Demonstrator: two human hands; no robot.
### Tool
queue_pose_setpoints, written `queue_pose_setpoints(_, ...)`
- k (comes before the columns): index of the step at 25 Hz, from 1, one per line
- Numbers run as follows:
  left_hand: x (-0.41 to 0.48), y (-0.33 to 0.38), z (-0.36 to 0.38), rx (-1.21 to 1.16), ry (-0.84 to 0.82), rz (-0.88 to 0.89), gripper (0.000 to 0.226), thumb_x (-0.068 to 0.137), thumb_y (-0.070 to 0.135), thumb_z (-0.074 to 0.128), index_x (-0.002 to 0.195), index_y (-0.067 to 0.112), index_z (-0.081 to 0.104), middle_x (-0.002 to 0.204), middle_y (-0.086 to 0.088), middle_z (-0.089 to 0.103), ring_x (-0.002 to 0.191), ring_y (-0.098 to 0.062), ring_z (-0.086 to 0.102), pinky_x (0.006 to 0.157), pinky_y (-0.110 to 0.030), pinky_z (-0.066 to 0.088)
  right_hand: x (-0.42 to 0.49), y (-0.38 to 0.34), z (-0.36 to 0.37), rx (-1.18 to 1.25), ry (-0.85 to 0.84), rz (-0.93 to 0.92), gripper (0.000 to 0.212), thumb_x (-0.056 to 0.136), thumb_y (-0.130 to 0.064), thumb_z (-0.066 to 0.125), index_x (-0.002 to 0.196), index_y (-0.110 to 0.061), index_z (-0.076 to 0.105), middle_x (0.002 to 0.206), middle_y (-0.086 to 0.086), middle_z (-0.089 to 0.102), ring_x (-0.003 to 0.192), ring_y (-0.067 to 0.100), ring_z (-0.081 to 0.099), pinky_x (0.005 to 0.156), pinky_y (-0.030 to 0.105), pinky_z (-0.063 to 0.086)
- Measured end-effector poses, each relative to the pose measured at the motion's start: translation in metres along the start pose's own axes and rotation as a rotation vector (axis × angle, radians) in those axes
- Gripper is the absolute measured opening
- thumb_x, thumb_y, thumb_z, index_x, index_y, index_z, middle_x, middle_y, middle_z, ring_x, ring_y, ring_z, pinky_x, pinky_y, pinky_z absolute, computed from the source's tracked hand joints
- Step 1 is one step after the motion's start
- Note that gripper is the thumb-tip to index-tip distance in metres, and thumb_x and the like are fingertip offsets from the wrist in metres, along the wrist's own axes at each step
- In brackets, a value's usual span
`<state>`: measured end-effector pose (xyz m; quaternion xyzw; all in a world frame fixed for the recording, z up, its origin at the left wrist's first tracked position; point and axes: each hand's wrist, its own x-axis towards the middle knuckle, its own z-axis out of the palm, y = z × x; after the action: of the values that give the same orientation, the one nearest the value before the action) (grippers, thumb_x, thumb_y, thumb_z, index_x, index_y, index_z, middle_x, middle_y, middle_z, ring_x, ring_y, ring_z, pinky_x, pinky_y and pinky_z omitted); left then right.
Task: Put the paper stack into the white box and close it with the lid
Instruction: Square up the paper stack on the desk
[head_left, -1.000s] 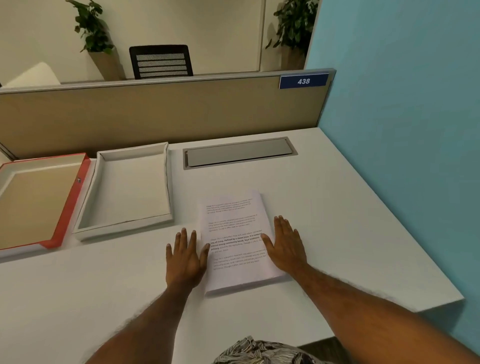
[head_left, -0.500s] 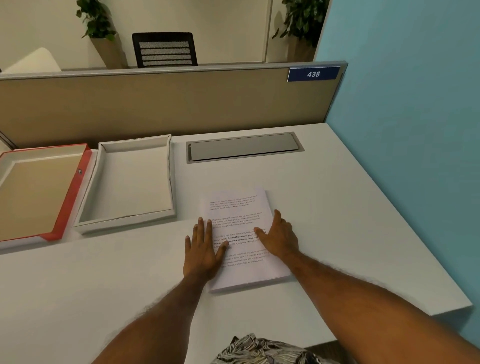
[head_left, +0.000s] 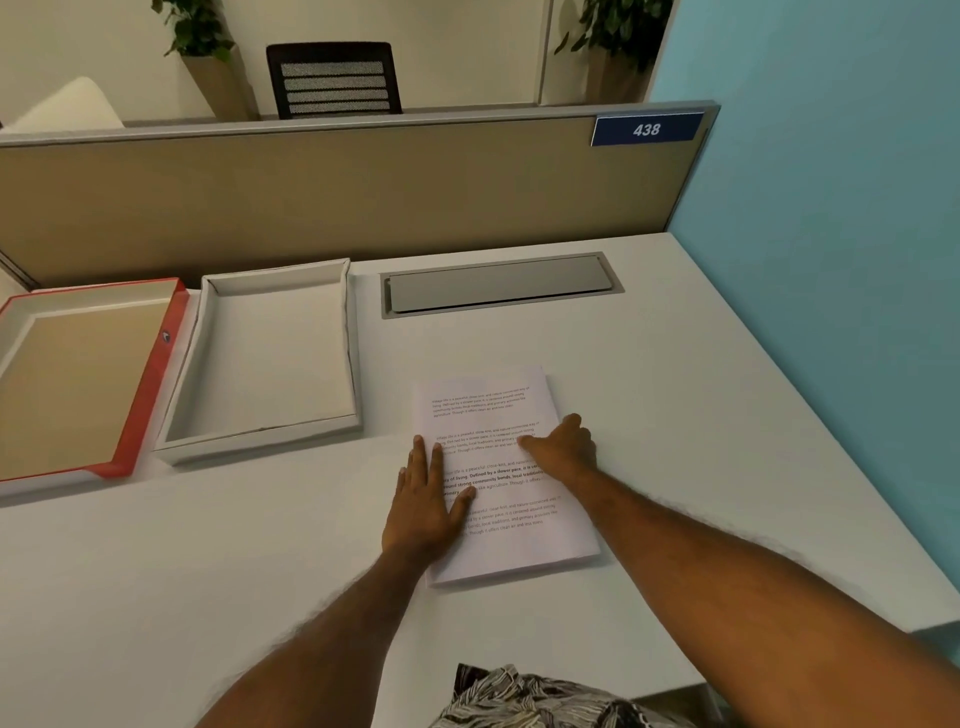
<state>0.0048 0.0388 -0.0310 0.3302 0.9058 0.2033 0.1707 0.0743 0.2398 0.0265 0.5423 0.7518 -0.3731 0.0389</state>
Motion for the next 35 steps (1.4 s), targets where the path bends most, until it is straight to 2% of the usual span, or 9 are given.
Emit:
queue_pose_setpoints(3, 0.001, 0.003, -0.001, -0.052, -0.044, -0.042, 0.088, 0.091, 0.064, 0.036, 0.155, 0.022, -0.007, 0.163, 0.000, -0.019, 0.152, -0.026, 0.001, 0.122, -0.041, 0.016, 0.009, 0.000, -0.006, 0.159, -0.090, 0.082, 0.083, 0.074, -0.041, 0.078, 0.137, -0.003, 0.040, 0.137, 0.018, 0.052, 0.123, 0.035, 0.053, 0.101, 0.044, 0.049)
queue_pose_setpoints(7, 0.001, 0.003, 0.000, -0.050, -0.058, -0.039, 0.088, 0.092, 0.063, 0.036, 0.154, 0.021, -0.011, 0.162, -0.001, -0.023, 0.152, -0.026, -0.002, 0.123, -0.041, 0.013, 0.021, 0.004, -0.014, 0.377, -0.209, 0.107, 0.061, 0.072, -0.026, 0.081, 0.122, 0.002, 0.060, 0.121, 0.019, 0.067, 0.106, 0.034, 0.066, 0.095, 0.046, 0.054)
queue_pose_setpoints(11, 0.003, 0.002, 0.002, 0.000, -0.043, -0.019, 0.087, 0.093, 0.063, 0.031, 0.154, 0.019, -0.013, 0.161, -0.004, -0.026, 0.152, -0.025, -0.007, 0.122, -0.038, 0.005, 0.022, 0.003, -0.010, 0.311, -0.262, 0.104, 0.070, 0.067, -0.026, 0.085, 0.125, 0.000, 0.058, 0.127, 0.017, 0.063, 0.114, 0.033, 0.061, 0.100, 0.045, 0.052)
queue_pose_setpoints(16, 0.003, 0.000, 0.005, 0.017, -0.037, -0.029, 0.087, 0.092, 0.065, 0.029, 0.153, 0.021, -0.015, 0.161, -0.003, -0.027, 0.152, -0.024, -0.007, 0.121, -0.037, 0.004, 0.015, 0.000, -0.005, 0.084, -0.153, 0.154, 0.089, 0.066, -0.043, 0.081, 0.138, -0.009, 0.043, 0.141, 0.017, 0.038, 0.127, 0.033, 0.044, 0.105, 0.045, 0.045)
queue_pose_setpoints(18, 0.003, 0.000, 0.006, 0.017, -0.030, -0.022, 0.088, 0.092, 0.066, 0.027, 0.153, 0.021, -0.016, 0.161, -0.003, -0.027, 0.152, -0.023, -0.009, 0.120, -0.036, 0.002, 0.015, 0.000, -0.003, 0.142, -0.130, 0.122, 0.081, 0.067, -0.039, 0.081, 0.133, -0.007, 0.048, 0.136, 0.017, 0.049, 0.122, 0.033, 0.052, 0.100, 0.044, 0.050)
queue_pose_setpoints(21, 0.003, 0.001, 0.006, 0.022, -0.022, -0.016, 0.087, 0.092, 0.066, 0.027, 0.153, 0.021, -0.017, 0.161, -0.003, -0.028, 0.152, -0.022, -0.010, 0.120, -0.035, 0.000, 0.018, 0.000, -0.005, 0.359, -0.133, 0.072, 0.056, 0.071, -0.023, 0.079, 0.119, 0.000, 0.060, 0.119, 0.017, 0.067, 0.103, 0.032, 0.066, 0.090, 0.042, 0.057)
queue_pose_setpoints(26, 0.003, 0.000, 0.006, 0.009, -0.025, -0.015, 0.088, 0.091, 0.067, 0.027, 0.153, 0.021, -0.016, 0.161, -0.002, -0.028, 0.151, -0.022, -0.011, 0.120, -0.035, 0.000, 0.018, -0.001, -0.013, 0.577, -0.208, 0.147, 0.032, 0.079, -0.010, 0.069, 0.108, 0.004, 0.063, 0.102, 0.017, 0.068, 0.087, 0.031, 0.064, 0.079, 0.038, 0.055)
queue_pose_setpoints(32, 0.004, -0.001, 0.005, -0.006, -0.043, -0.021, 0.089, 0.091, 0.067, 0.029, 0.153, 0.022, -0.016, 0.161, -0.003, -0.026, 0.151, -0.022, -0.011, 0.122, -0.038, 0.002, 0.019, 0.007, -0.018, 0.553, -0.298, 0.131, 0.038, 0.084, -0.006, 0.066, 0.120, 0.006, 0.059, 0.119, 0.022, 0.066, 0.107, 0.039, 0.065, 0.093, 0.049, 0.054)
queue_pose_setpoints(35, 0.005, 0.001, 0.001, -0.081, -0.018, -0.035, 0.096, 0.089, 0.065, 0.041, 0.155, 0.016, -0.009, 0.164, -0.005, -0.014, 0.152, -0.024, -0.003, 0.122, -0.038, 0.008, 0.018, 0.014, -0.020, 0.544, -0.356, 0.026, 0.027, 0.087, 0.001, 0.062, 0.114, 0.002, 0.061, 0.122, 0.022, 0.066, 0.105, 0.039, 0.066, 0.092, 0.051, 0.054)
